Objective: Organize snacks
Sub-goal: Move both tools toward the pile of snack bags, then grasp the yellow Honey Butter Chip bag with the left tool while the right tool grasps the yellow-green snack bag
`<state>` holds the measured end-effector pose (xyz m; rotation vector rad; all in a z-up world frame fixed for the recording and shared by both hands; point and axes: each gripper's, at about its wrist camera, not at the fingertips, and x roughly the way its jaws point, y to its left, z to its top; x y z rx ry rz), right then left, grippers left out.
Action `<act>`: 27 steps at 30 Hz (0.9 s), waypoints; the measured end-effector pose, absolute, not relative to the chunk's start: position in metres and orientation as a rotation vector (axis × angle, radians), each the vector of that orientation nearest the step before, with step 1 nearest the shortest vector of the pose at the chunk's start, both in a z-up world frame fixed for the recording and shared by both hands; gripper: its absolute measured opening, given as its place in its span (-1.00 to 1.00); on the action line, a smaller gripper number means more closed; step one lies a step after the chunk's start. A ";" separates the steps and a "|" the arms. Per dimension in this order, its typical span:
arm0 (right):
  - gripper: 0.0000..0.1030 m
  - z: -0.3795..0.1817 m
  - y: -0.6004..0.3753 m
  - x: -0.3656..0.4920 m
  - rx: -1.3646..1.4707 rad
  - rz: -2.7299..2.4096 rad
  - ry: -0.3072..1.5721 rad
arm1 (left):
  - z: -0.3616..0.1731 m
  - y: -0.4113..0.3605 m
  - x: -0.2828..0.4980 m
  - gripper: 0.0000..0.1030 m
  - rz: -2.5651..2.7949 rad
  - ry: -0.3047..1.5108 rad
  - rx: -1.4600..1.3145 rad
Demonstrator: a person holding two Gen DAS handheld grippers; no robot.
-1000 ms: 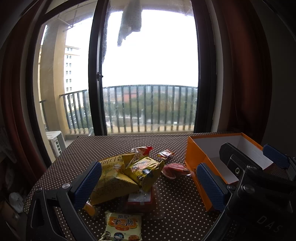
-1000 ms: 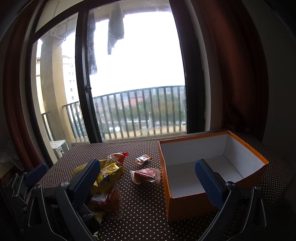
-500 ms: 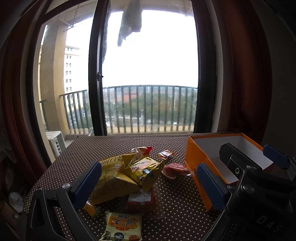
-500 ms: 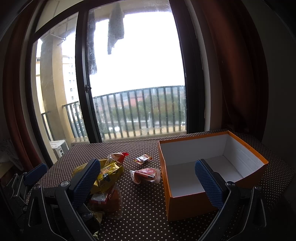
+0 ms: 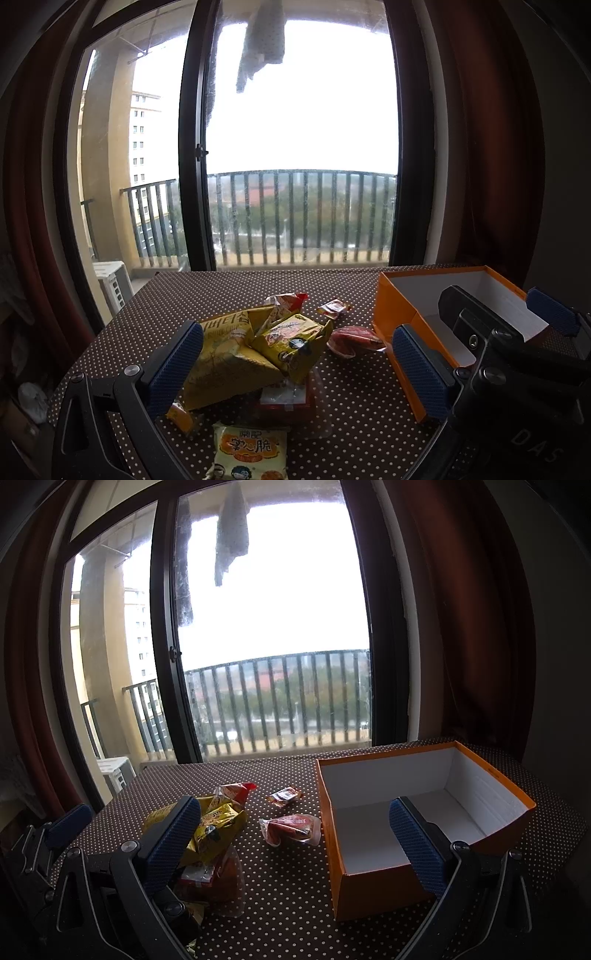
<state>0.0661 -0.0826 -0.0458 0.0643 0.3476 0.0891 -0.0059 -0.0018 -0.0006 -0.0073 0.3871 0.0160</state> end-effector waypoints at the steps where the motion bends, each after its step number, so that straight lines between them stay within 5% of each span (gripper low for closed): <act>1: 1.00 -0.046 -0.082 0.066 0.065 0.089 0.349 | -0.001 -0.002 -0.005 0.98 0.015 0.389 -0.008; 27: 0.99 -0.063 -0.036 0.121 0.040 0.164 0.449 | -0.025 0.049 0.049 0.98 0.097 0.478 -0.019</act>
